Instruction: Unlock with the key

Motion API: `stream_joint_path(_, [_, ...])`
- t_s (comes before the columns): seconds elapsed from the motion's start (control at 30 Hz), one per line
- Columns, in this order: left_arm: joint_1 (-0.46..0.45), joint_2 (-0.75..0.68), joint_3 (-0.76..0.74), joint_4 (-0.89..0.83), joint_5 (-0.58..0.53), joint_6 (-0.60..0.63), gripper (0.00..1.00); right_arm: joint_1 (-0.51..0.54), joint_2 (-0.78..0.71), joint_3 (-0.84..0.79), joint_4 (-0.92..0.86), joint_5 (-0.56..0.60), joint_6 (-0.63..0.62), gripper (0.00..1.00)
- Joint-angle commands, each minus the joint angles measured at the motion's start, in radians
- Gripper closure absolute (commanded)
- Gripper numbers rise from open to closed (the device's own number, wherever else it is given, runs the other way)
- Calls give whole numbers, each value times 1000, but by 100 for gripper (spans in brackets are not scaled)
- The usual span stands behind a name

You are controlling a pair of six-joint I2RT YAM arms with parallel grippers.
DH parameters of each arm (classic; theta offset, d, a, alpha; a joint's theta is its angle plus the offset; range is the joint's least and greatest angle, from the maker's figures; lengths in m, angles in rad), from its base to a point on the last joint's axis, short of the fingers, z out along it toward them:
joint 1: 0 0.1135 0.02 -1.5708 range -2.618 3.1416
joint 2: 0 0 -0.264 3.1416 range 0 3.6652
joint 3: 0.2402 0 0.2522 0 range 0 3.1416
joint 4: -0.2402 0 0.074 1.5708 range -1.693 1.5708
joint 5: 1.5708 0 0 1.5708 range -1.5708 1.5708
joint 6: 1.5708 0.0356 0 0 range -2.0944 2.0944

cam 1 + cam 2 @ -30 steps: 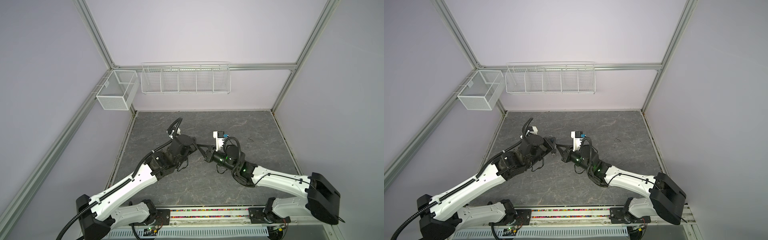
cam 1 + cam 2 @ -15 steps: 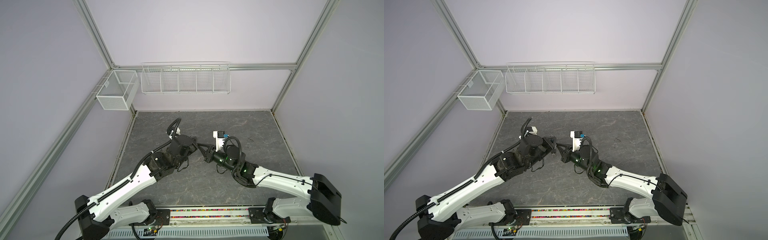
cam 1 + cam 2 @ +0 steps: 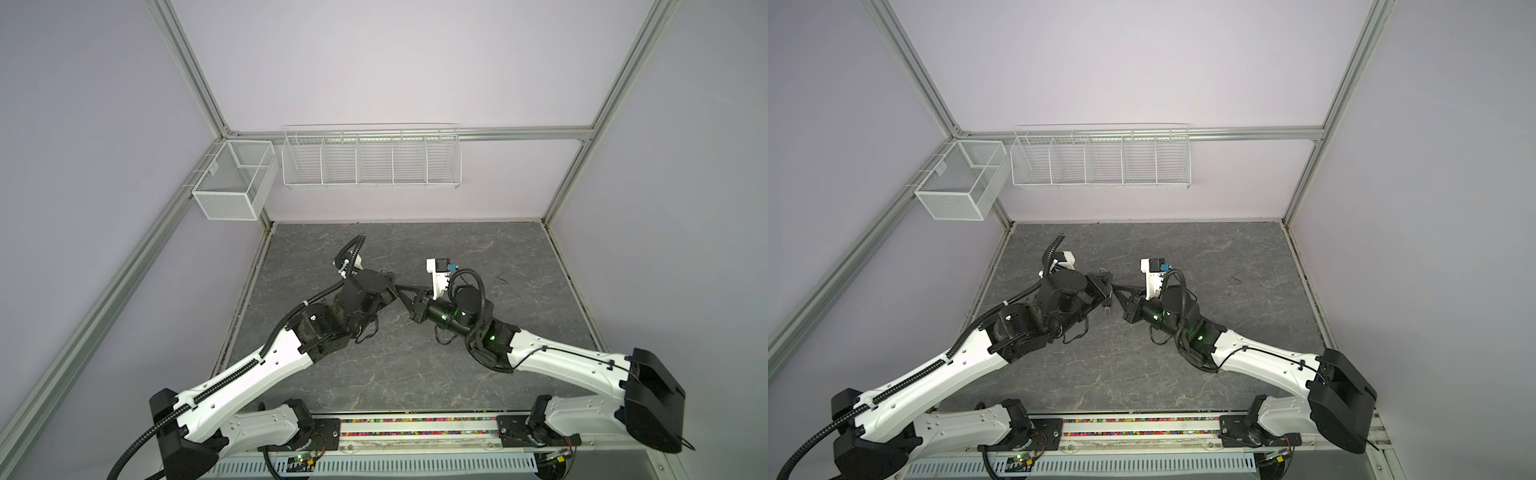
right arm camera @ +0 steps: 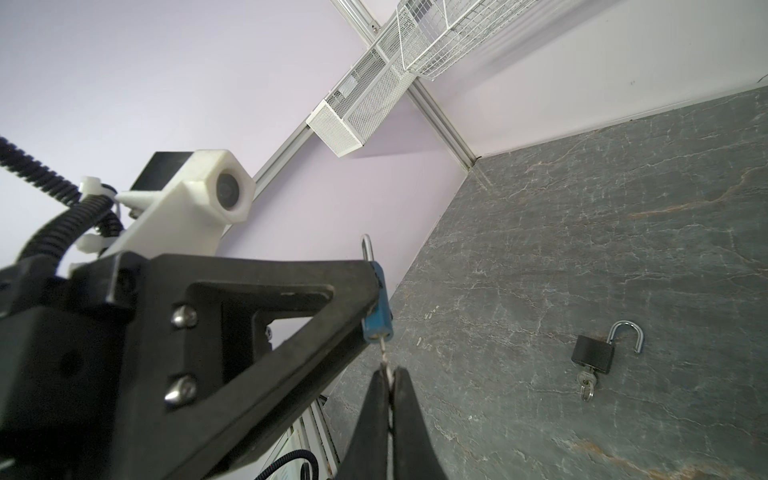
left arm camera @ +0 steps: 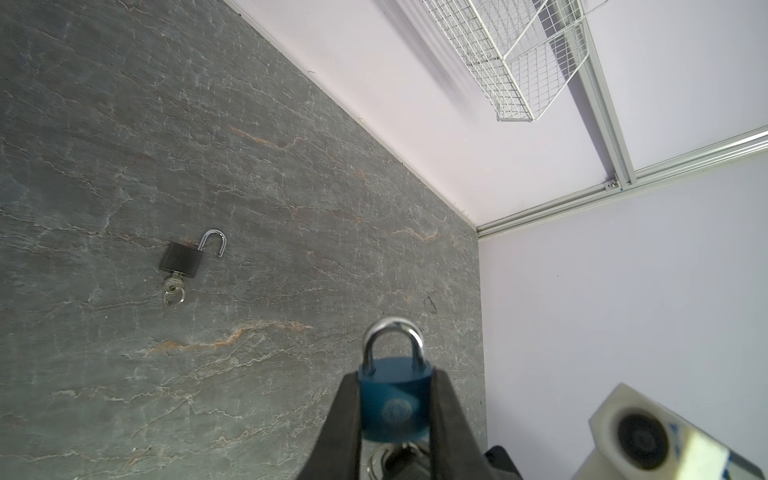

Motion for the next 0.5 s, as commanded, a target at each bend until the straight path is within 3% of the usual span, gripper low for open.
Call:
stream_joint_path(0.0, [-38, 11, 0, -41, 126, 0, 100, -16, -4, 56, 155, -28, 39, 94])
stream_joint_path(0.23, [-44, 18, 18, -55, 171, 28, 100, -20, 2, 84, 159, -37, 38, 94])
stream_joint_path(0.4, [-44, 14, 17, -150, 111, 93, 100, -20, -18, 86, 117, 0, -31, 94])
stream_joint_path(0.47, [-43, 1, 5, -143, 117, 95, 100, -23, -24, 75, 178, -33, -35, 94])
